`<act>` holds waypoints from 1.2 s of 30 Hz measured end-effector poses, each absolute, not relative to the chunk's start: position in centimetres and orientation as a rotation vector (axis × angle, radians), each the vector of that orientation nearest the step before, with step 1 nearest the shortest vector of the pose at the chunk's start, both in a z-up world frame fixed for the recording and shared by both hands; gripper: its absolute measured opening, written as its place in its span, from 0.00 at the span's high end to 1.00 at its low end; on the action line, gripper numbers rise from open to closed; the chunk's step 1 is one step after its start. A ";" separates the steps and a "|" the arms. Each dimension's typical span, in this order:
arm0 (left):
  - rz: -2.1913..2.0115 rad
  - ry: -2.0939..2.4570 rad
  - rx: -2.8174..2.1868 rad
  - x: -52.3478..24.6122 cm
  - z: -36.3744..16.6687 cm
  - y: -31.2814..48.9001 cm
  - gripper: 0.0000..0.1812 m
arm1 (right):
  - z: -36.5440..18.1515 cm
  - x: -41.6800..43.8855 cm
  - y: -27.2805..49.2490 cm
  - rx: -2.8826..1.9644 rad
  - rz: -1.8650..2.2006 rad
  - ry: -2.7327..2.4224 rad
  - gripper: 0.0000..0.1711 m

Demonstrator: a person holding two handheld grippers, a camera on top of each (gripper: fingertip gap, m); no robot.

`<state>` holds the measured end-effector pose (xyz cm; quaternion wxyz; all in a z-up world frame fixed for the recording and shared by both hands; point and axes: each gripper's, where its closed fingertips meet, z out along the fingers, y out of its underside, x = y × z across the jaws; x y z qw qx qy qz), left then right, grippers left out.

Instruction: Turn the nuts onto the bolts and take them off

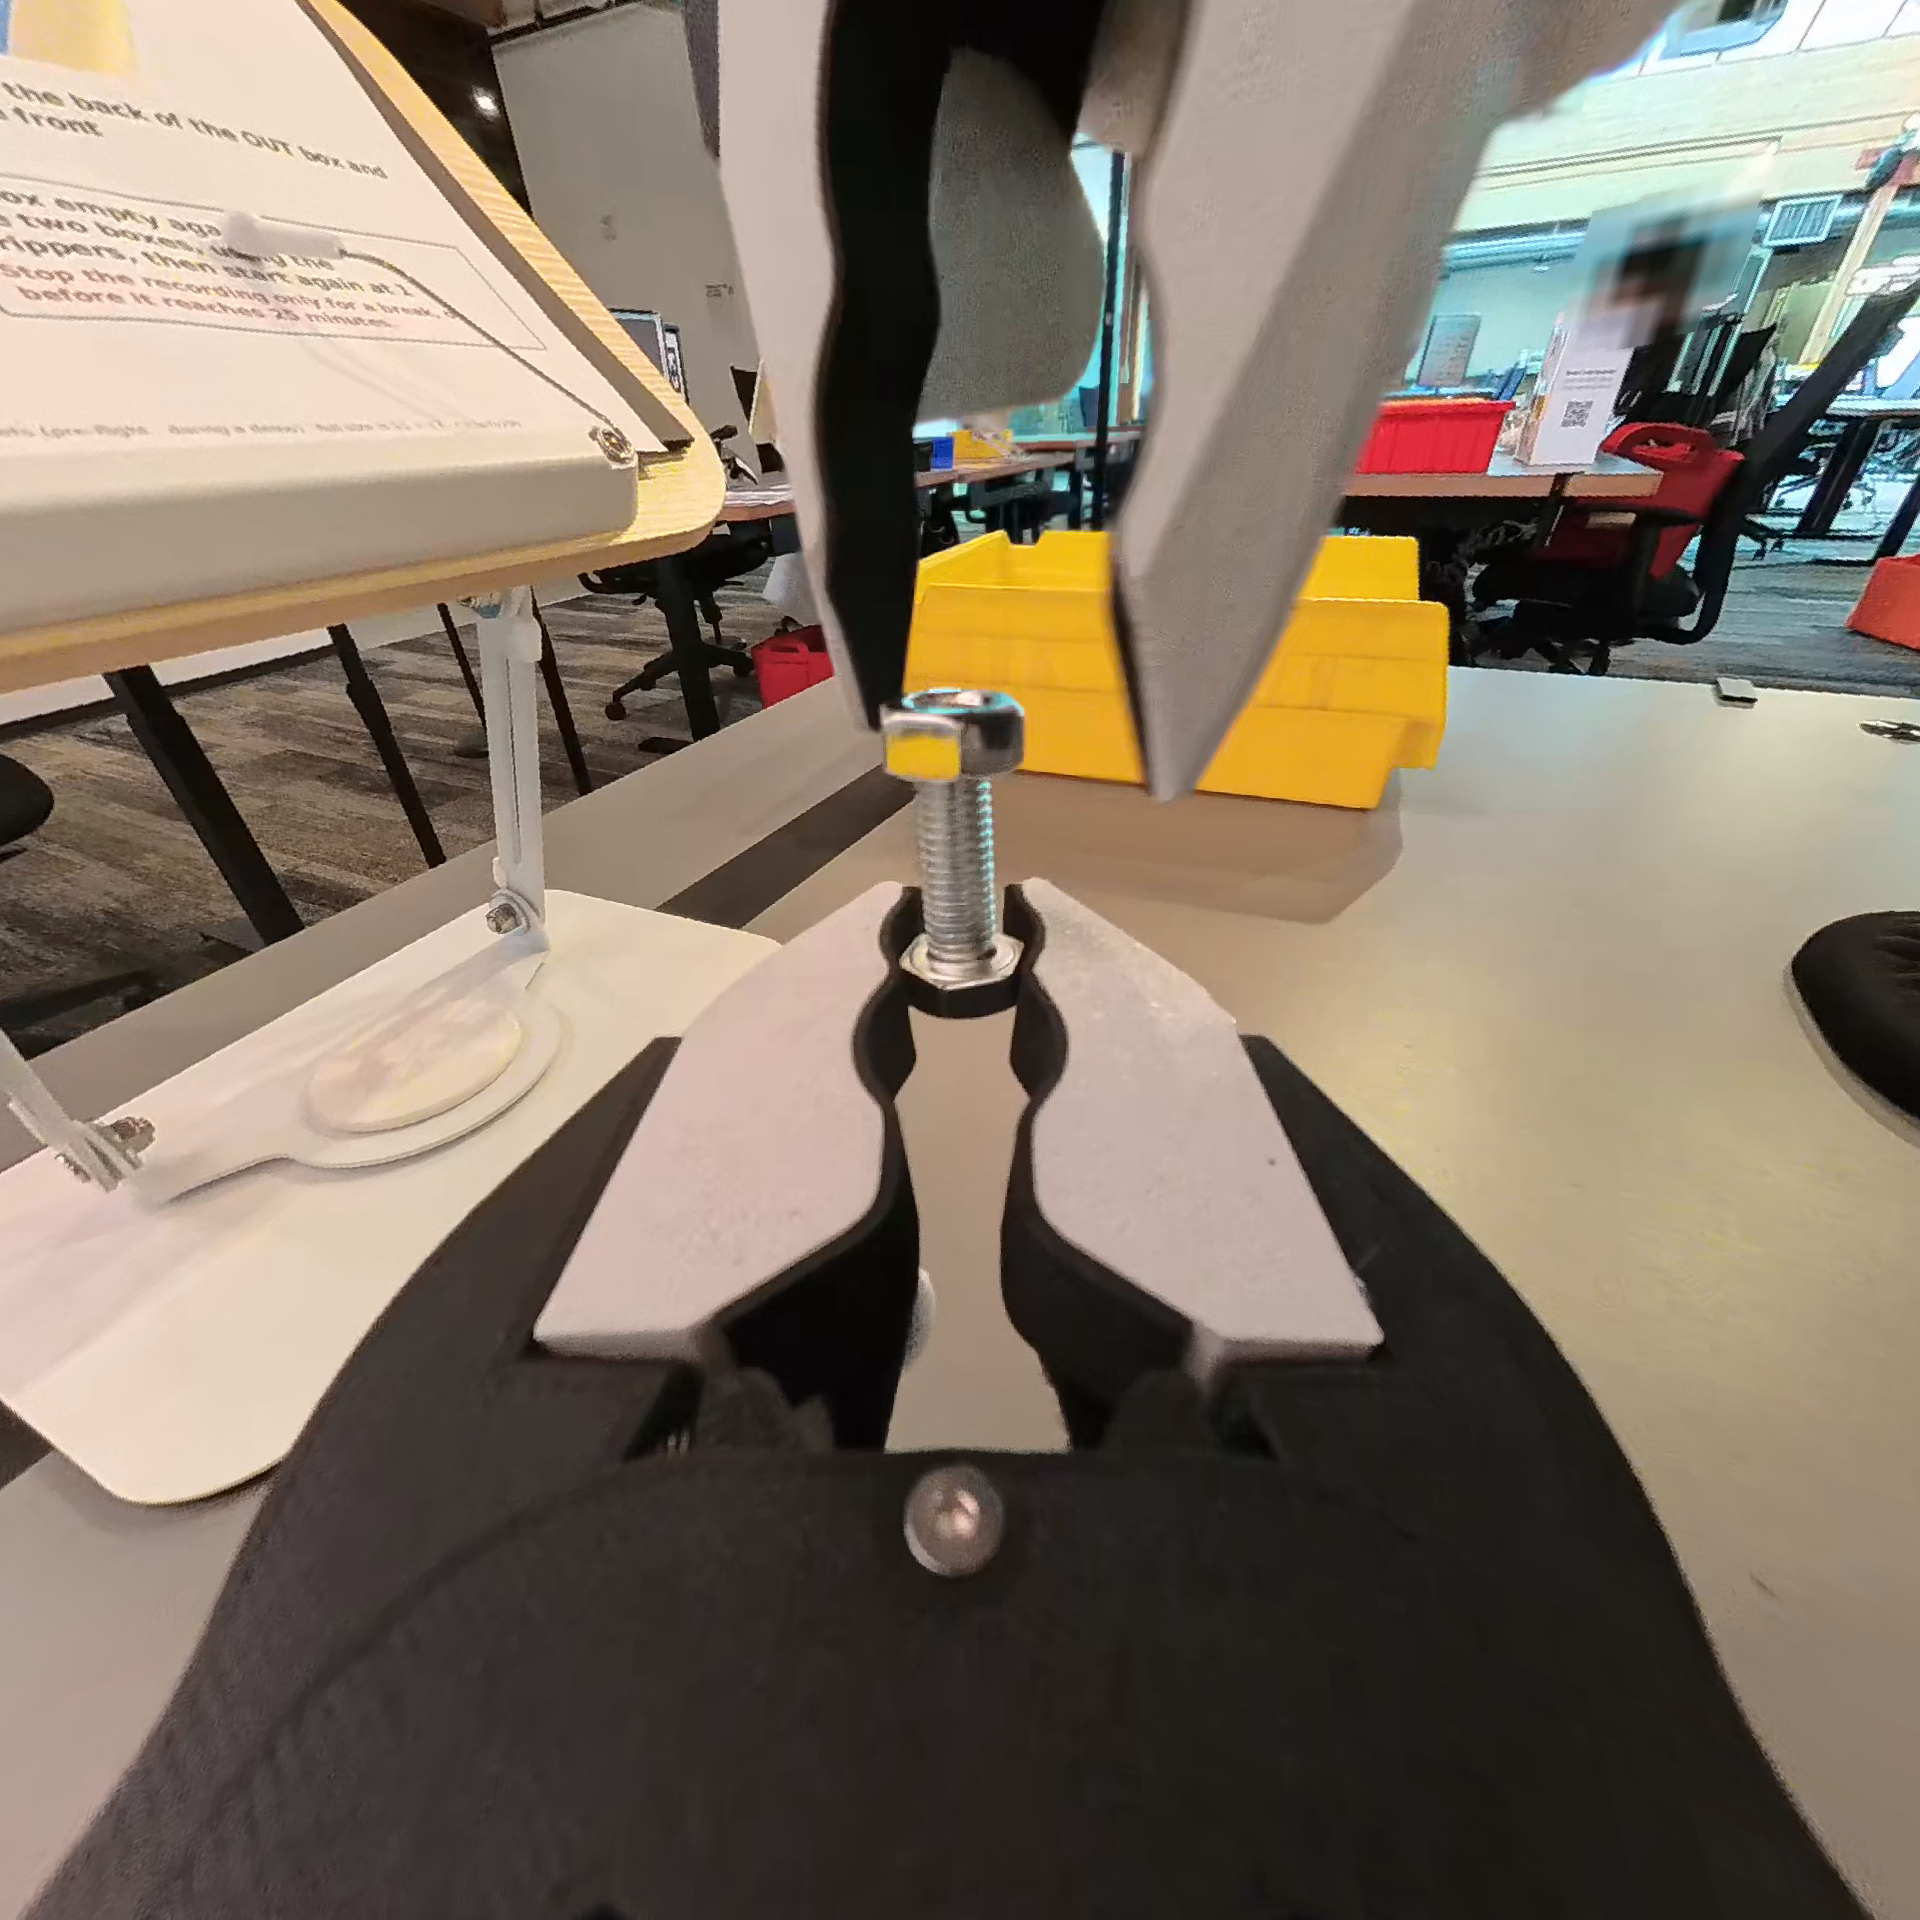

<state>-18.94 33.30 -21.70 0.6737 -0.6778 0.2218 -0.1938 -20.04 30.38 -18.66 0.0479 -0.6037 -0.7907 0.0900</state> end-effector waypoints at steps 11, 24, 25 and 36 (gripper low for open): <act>-0.440 0.518 -1.521 -18.7 -21.7 33.2 0.92 | -17.8 -20.7 30.8 -0.635 -0.030 -2.838 0.81; -0.432 0.510 -1.530 -18.8 -21.8 33.3 0.92 | -18.3 -21.0 30.3 -1.656 0.234 -2.572 0.91; -0.432 0.516 -1.533 -18.8 -21.8 33.3 0.92 | -18.4 -21.0 30.3 -1.838 0.270 -2.464 0.91; -0.427 0.532 -1.523 -18.5 -21.8 33.1 0.92 | -17.9 -20.1 30.2 -1.018 0.062 -2.762 0.75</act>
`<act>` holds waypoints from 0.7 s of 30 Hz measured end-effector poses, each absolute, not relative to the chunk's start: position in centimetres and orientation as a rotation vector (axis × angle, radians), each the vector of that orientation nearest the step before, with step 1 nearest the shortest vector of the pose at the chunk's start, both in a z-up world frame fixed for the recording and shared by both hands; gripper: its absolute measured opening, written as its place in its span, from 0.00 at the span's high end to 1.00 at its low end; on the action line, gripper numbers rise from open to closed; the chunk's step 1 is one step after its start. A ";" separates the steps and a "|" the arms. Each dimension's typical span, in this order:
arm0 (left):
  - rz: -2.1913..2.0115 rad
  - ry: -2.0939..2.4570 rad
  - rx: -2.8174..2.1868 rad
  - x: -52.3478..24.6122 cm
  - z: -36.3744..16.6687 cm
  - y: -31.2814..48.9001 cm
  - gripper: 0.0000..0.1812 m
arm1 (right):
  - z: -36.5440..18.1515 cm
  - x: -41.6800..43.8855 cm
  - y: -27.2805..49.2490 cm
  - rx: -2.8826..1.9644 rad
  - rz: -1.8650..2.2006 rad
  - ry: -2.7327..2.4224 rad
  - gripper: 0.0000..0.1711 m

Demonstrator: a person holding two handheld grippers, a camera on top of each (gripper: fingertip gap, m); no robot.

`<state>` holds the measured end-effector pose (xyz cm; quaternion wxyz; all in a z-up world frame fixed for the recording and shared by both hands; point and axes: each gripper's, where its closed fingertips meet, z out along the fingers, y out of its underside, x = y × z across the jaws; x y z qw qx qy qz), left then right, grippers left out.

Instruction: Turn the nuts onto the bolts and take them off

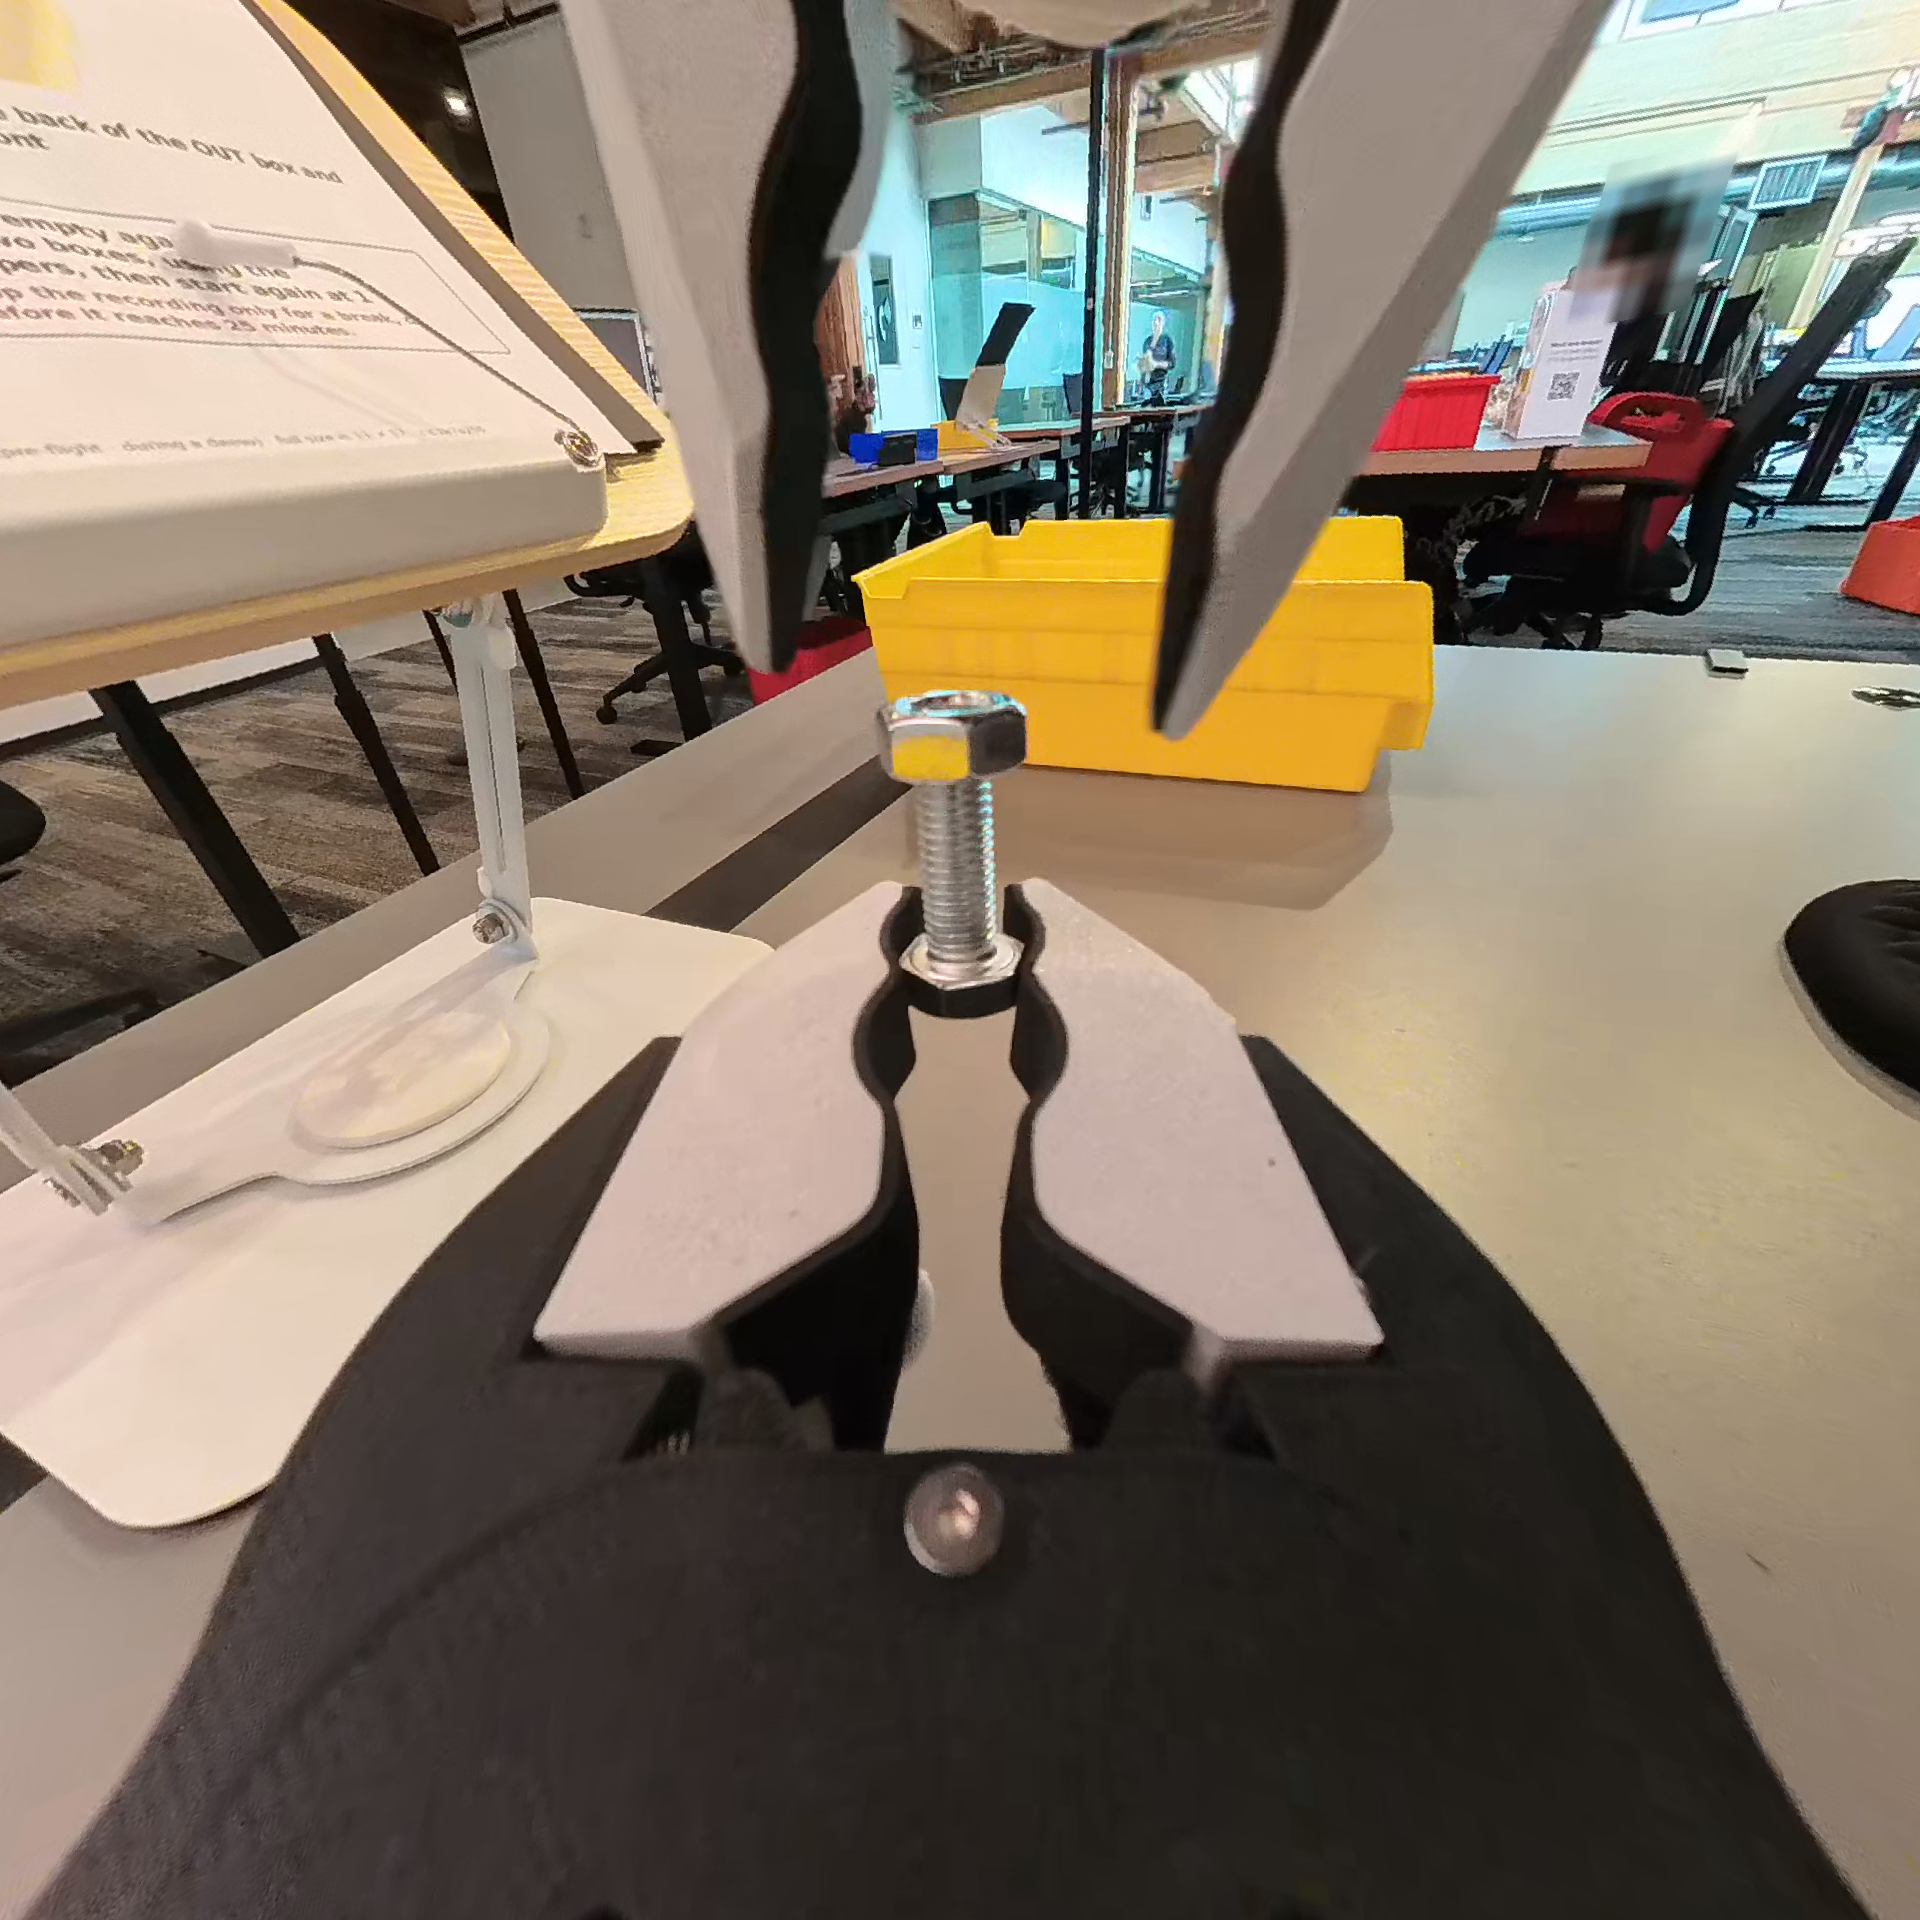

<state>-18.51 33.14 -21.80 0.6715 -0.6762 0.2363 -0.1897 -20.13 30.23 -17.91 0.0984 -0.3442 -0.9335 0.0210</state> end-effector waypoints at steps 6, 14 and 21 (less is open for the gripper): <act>-0.430 0.533 -1.523 -18.5 -21.8 33.1 0.92 | -18.2 -20.5 30.4 -0.763 0.006 -2.831 0.87; -0.423 0.527 -1.527 -18.6 -21.8 33.2 0.92 | -18.3 -20.4 30.5 -0.995 0.065 -2.809 0.91; -0.419 0.527 -1.530 -18.5 -21.9 33.2 0.92 | -18.4 -20.4 30.7 -2.012 0.303 -2.291 0.89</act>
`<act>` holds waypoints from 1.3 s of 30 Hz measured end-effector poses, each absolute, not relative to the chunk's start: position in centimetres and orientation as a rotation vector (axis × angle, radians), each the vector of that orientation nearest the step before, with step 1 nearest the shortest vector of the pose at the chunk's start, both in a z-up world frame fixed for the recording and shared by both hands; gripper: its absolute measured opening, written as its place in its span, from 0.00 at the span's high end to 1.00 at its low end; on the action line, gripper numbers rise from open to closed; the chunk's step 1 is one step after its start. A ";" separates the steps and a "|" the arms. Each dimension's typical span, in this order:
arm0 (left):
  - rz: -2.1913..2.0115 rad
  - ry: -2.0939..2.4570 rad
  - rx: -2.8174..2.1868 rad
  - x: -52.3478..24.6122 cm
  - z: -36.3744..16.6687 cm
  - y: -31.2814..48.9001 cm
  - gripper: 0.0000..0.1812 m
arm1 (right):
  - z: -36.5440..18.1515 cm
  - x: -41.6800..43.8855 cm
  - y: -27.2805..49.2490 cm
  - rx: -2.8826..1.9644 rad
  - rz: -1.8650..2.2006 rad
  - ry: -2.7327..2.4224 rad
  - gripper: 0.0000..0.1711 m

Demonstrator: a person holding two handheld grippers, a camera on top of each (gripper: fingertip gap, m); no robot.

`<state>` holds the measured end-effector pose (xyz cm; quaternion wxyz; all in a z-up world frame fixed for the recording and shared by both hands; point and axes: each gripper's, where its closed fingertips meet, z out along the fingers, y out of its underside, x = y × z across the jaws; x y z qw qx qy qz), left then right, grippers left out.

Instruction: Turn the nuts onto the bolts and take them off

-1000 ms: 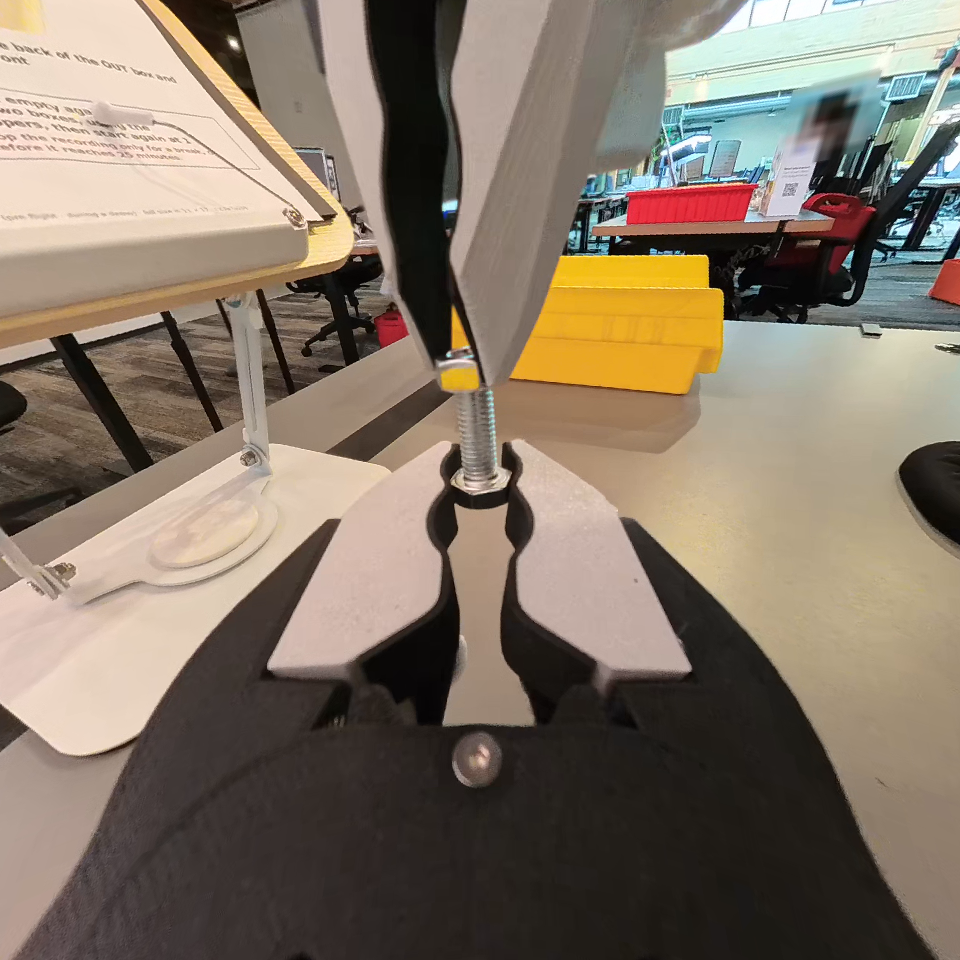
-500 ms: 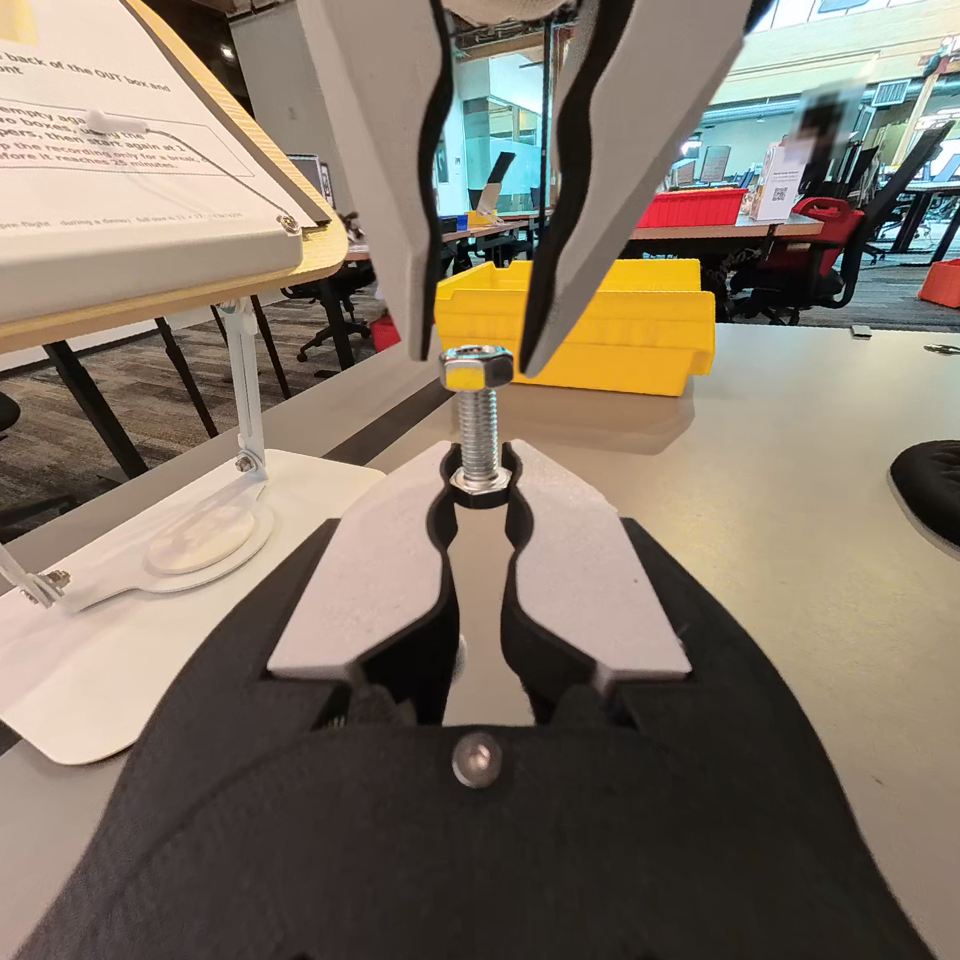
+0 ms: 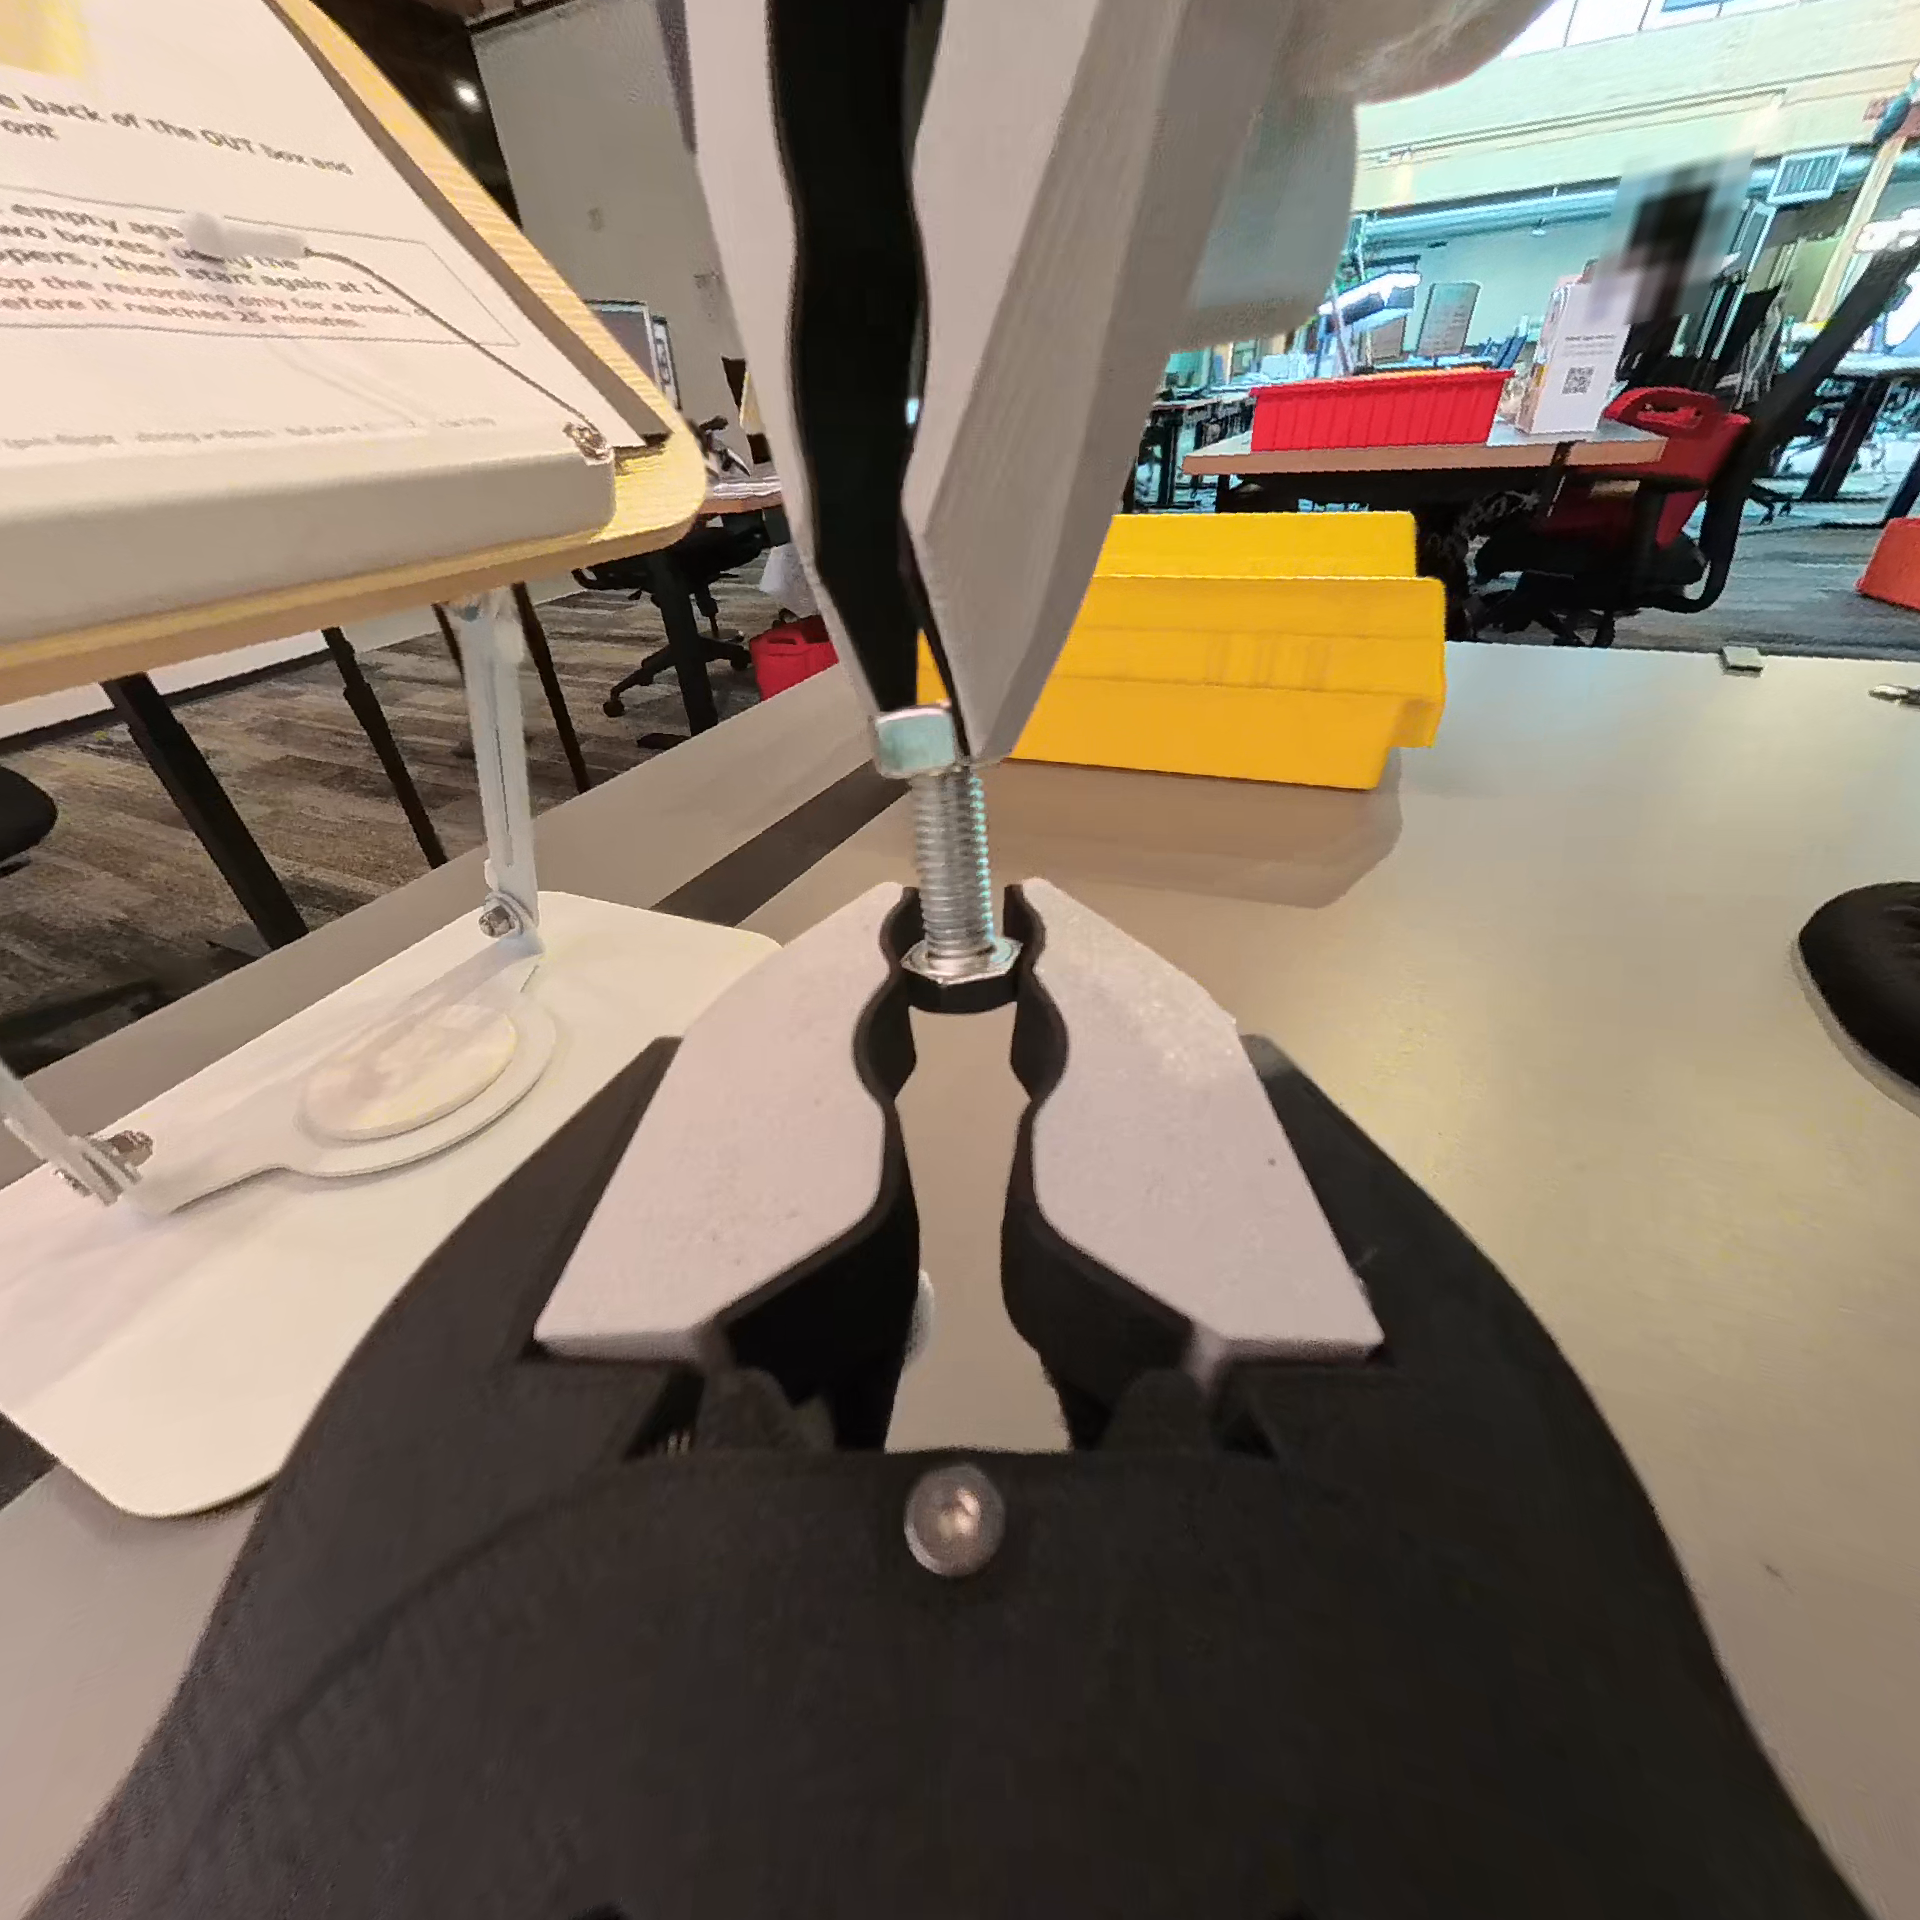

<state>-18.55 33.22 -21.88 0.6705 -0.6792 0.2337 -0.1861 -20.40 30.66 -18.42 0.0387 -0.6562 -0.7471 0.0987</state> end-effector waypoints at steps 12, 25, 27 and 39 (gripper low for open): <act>-0.429 0.532 -1.516 -18.4 -21.7 33.1 0.92 | -17.3 -20.3 30.4 -0.861 0.070 -2.795 0.80; -0.428 0.520 -1.519 -18.6 -21.7 33.1 0.92 | -18.1 -20.6 30.4 -1.078 0.126 -2.796 0.92; -0.428 0.515 -1.521 -18.6 -21.7 33.1 0.92 | -18.1 -20.8 30.4 -1.489 0.196 -2.656 0.92; -0.415 0.542 -1.514 -18.3 -21.8 33.0 0.92 | -17.1 -20.5 30.5 -1.448 0.201 -2.626 0.71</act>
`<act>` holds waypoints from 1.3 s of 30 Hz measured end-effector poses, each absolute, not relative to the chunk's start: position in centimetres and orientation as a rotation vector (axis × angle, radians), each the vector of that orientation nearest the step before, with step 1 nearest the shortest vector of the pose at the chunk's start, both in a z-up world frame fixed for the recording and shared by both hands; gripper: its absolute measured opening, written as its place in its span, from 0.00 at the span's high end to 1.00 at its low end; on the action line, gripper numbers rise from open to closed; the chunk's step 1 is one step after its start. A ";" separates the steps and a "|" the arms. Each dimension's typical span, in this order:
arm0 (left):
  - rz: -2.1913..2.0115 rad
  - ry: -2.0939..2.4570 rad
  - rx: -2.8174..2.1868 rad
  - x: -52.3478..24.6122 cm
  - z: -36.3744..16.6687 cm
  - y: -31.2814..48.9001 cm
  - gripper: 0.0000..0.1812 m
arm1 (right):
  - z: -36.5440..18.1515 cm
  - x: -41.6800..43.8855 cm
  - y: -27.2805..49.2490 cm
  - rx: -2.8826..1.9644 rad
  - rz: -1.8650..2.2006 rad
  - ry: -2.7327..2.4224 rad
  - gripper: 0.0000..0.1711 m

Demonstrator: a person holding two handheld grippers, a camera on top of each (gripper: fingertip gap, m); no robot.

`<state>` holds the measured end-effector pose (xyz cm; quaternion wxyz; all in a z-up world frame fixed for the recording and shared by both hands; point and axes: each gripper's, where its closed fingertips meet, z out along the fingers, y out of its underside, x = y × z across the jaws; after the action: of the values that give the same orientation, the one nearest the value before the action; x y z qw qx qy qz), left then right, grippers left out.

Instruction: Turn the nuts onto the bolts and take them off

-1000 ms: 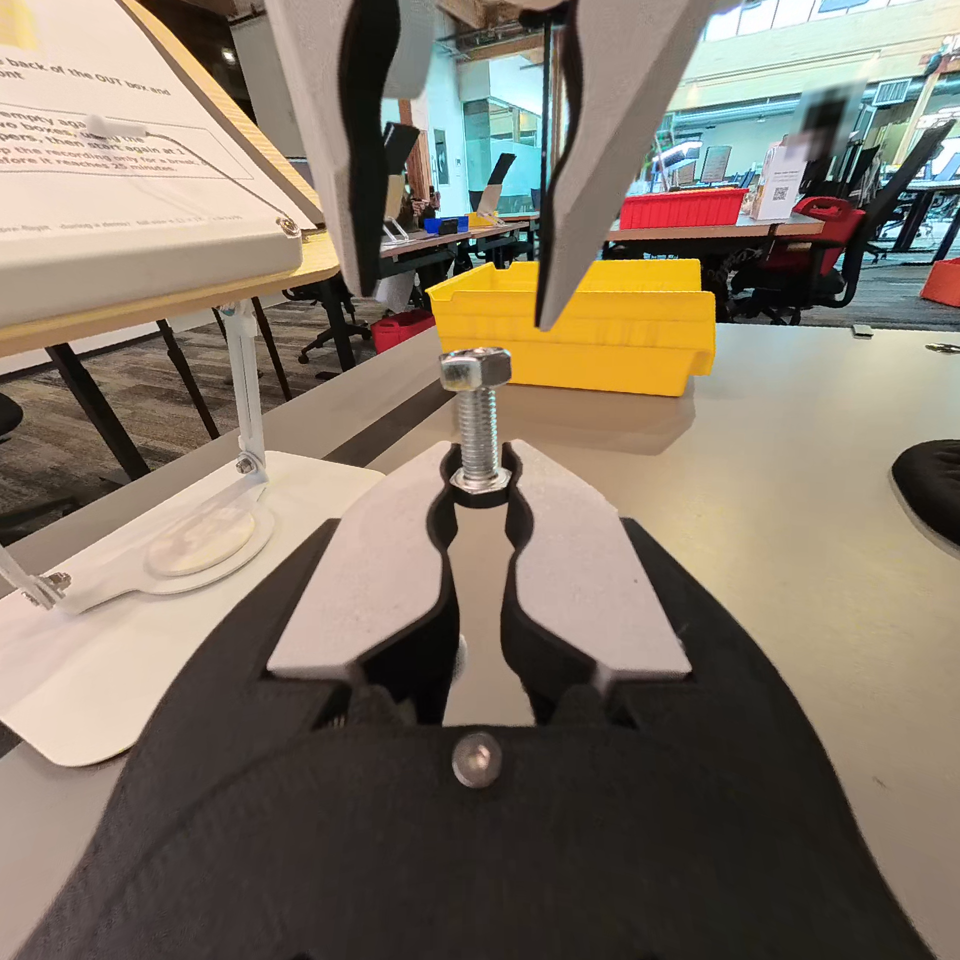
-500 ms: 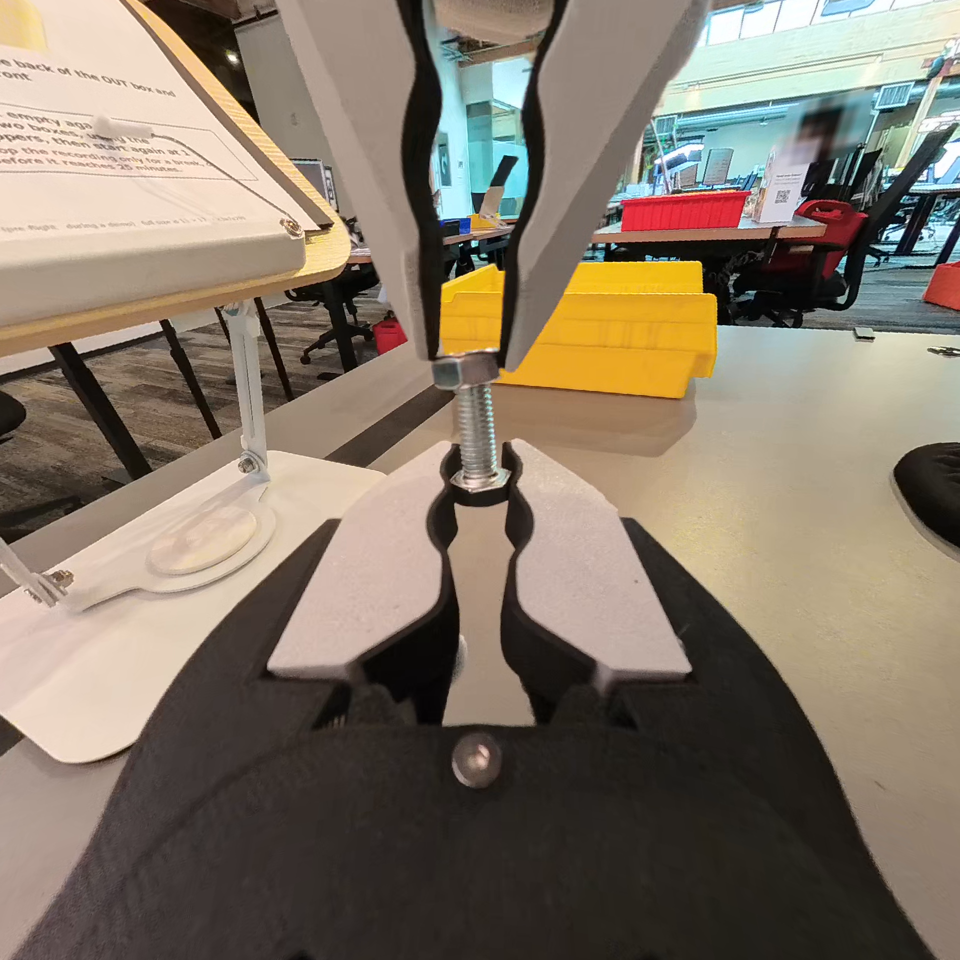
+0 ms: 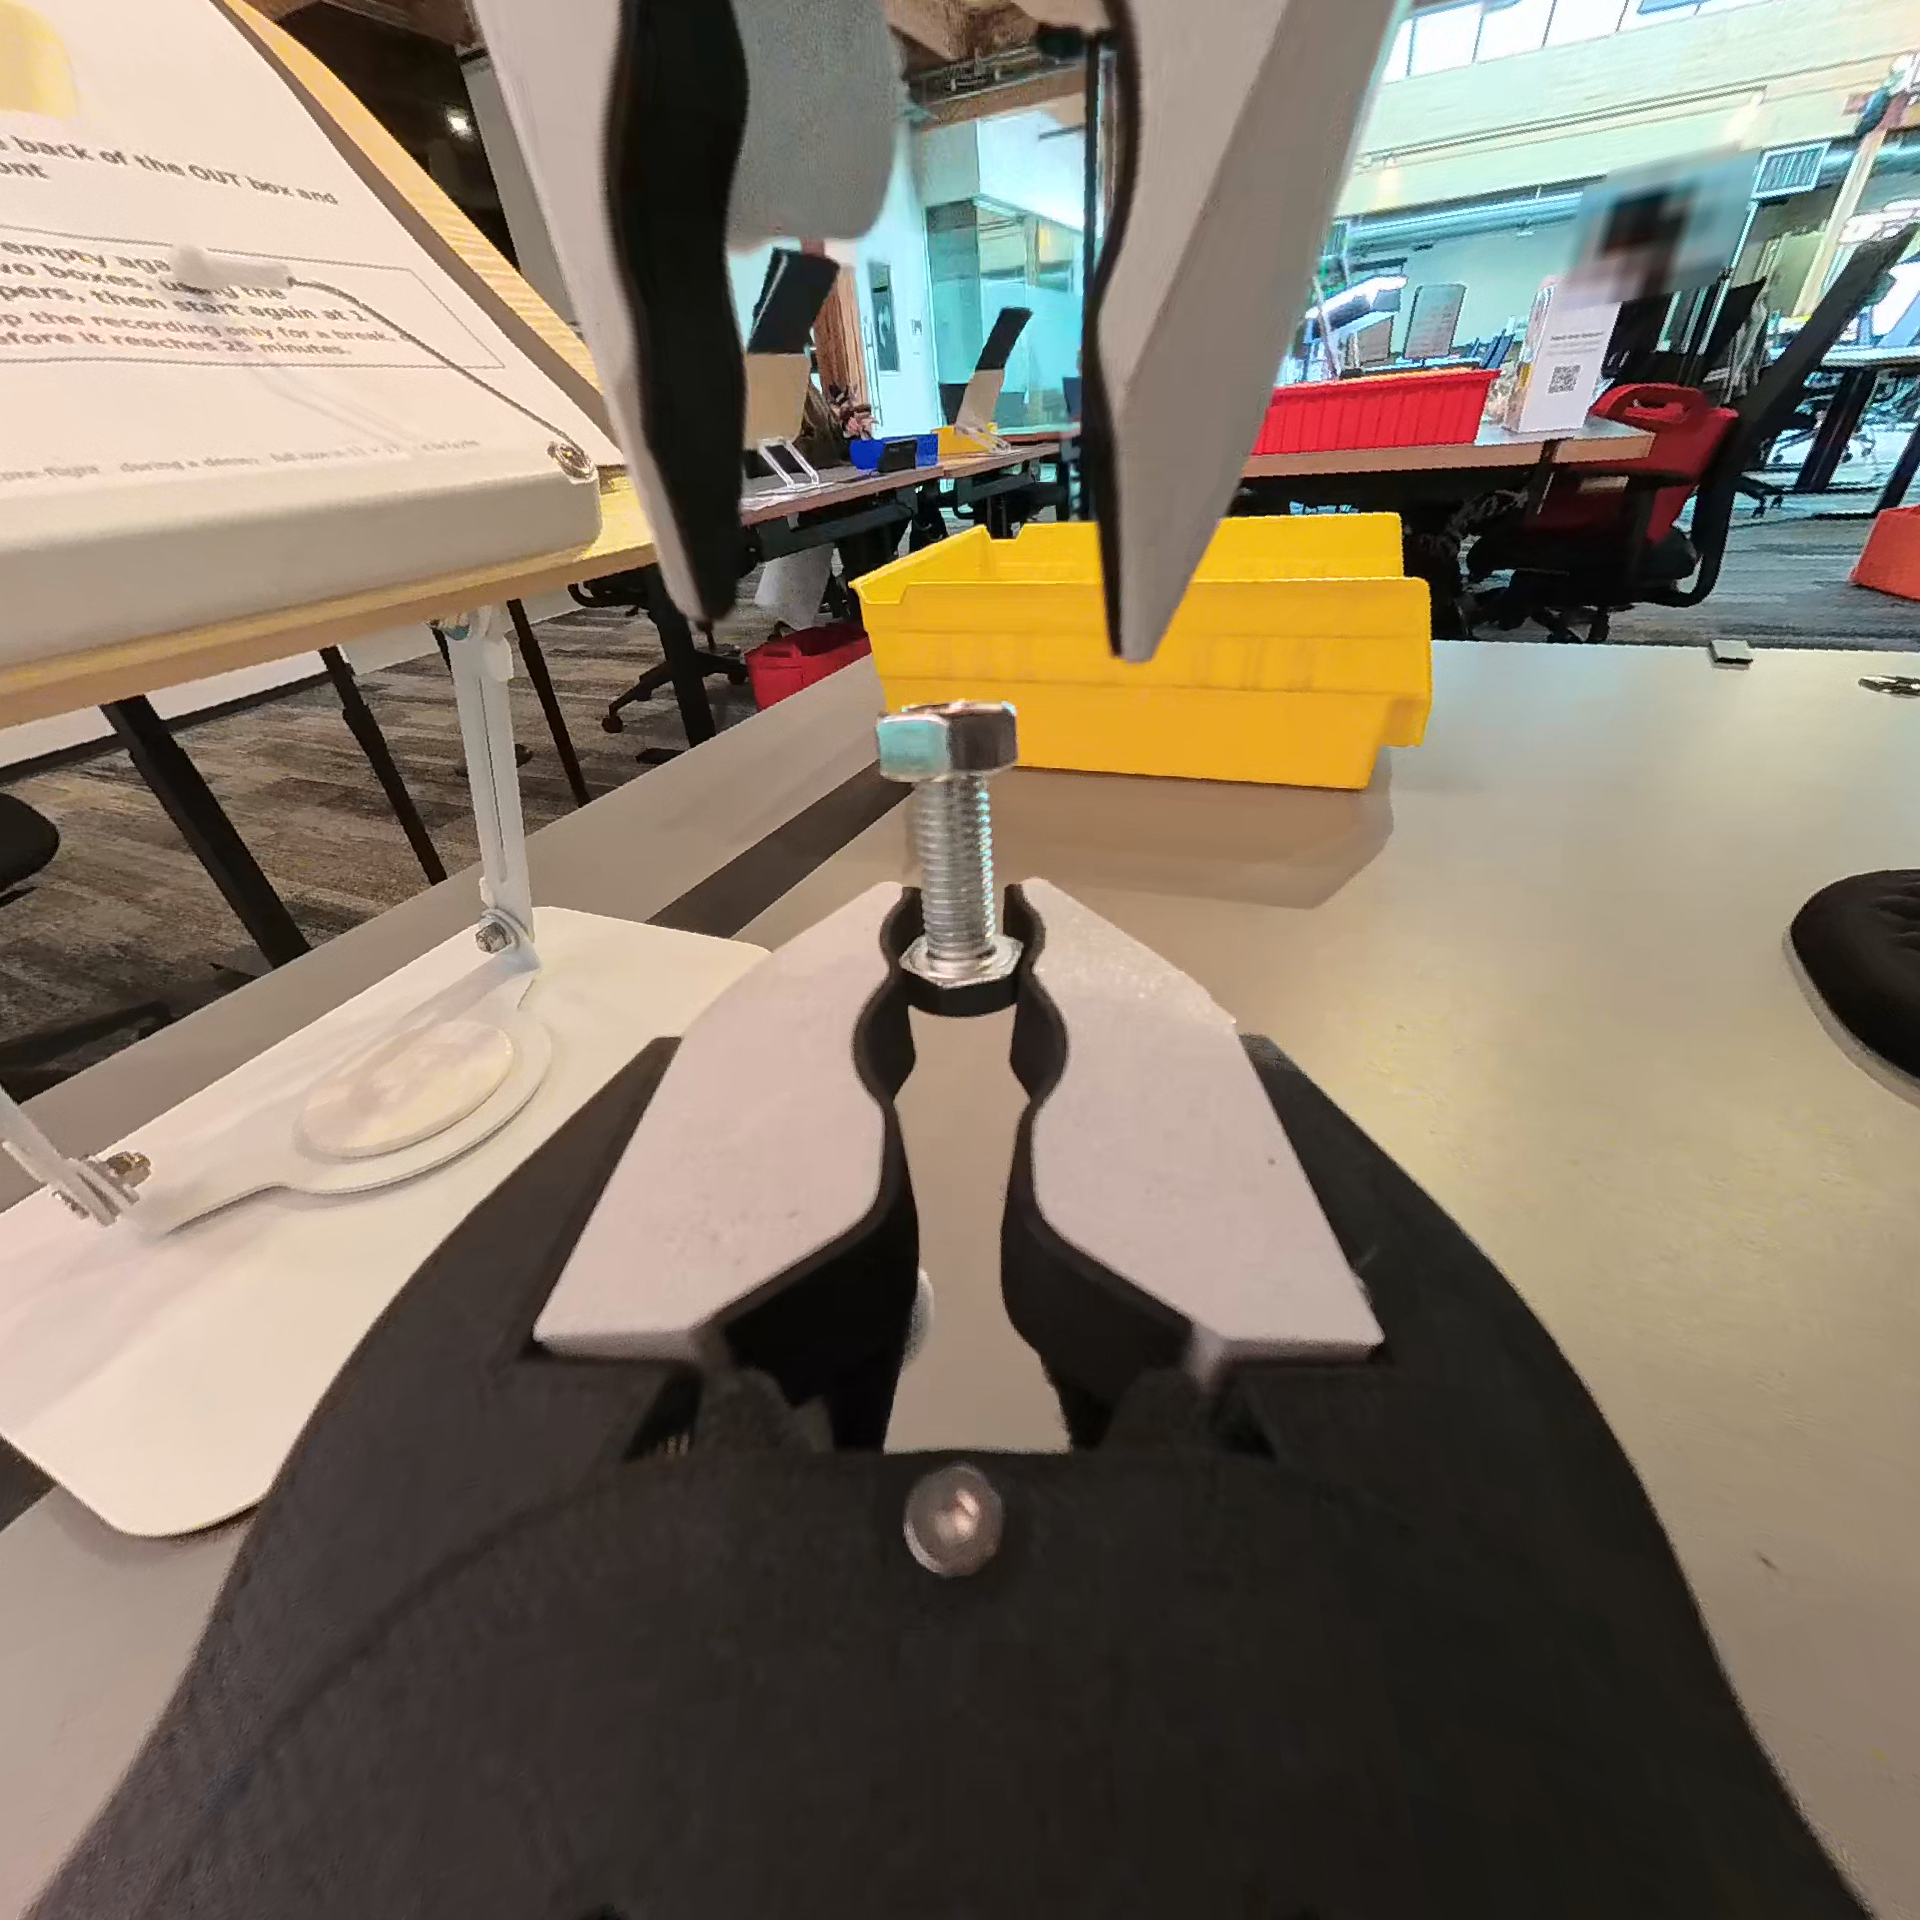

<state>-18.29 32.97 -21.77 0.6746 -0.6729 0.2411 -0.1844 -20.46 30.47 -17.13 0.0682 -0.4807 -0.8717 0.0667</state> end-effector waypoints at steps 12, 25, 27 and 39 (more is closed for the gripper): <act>-0.426 0.539 -1.511 -18.4 -21.7 33.0 0.92 | -18.5 -20.2 30.6 -0.862 -0.018 -2.833 0.90; -0.440 0.541 -1.504 -18.4 -21.6 32.9 0.92 | -18.6 -20.1 30.6 -1.109 0.033 -2.788 0.91; -0.443 0.544 -1.506 -18.3 -21.6 32.9 0.92 | -18.6 -20.1 30.7 -1.135 0.021 -2.786 0.91; -0.440 0.538 -1.504 -18.4 -21.6 32.9 0.92 | -18.6 -20.1 30.6 -1.180 0.002 -2.769 0.91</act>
<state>-18.36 32.91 -21.59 0.6760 -0.6690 0.2392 -0.1957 -20.08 30.62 -18.56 0.0656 -0.3912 -0.9180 0.0007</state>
